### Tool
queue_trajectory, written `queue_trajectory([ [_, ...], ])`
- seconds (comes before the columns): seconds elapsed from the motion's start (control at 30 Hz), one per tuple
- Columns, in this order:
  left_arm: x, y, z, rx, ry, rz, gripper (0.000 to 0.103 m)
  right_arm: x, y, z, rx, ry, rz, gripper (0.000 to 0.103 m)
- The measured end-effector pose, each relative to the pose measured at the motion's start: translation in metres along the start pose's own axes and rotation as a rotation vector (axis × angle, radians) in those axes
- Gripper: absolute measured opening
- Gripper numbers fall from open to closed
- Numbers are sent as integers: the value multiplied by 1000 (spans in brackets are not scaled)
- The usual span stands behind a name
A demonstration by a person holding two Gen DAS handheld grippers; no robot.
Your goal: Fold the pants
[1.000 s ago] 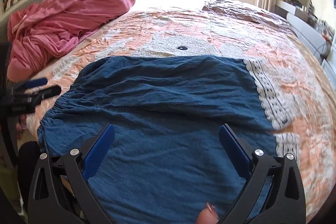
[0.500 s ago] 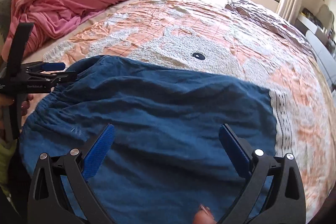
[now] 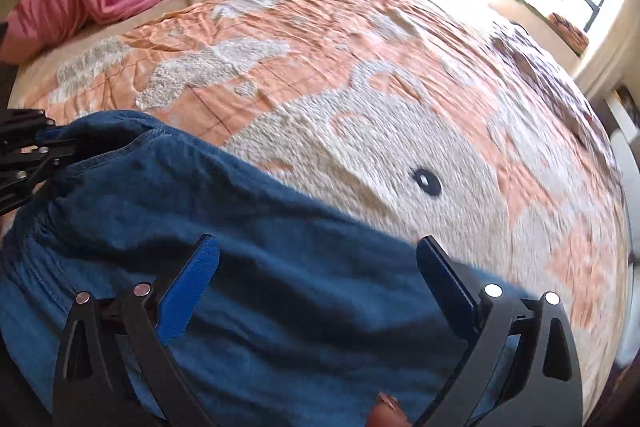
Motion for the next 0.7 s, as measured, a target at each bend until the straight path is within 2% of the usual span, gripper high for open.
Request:
queue_trajectory([
  [0.17, 14, 19, -8, 73, -97, -27, 6, -28, -5, -13, -14, 202, -58, 98],
  [0.23, 22, 21, -9, 86, -143, -36, 6, -39, -7, -15, -14, 275, -56, 95],
  [0.27, 26, 21, -9, 90, -166, -38, 6, -44, -11, -15, -27, 308, -58, 90],
  [0.33, 27, 20, -8, 88, -183, -47, 6, -53, -18, -12, -72, 330, -77, 34],
  [0.43, 22, 15, -5, 71, -178, -55, 6, -57, -22, -4, -79, 312, -63, 12],
  [0.57, 13, 7, 1, 45, -170, -75, 9, -51, -7, -2, 6, 225, -69, 5],
  [0.63, 9, 1, 4, 33, -171, -88, 15, -46, 6, 0, 50, 181, -75, 4],
  [0.7, 6, -4, 6, 18, -166, -94, 27, -44, 19, 4, 86, 156, -80, 4],
])
Point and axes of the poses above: each gripper's, at about its wrist camera, not at the fingertips, and y roughly against the way its jaws point, x to its right, z to its underside, the point moved 8 cm from there along -y, roughly the way its jaws point, and after that the axes turned 8 degrees about -y, right-handed, at the moved point
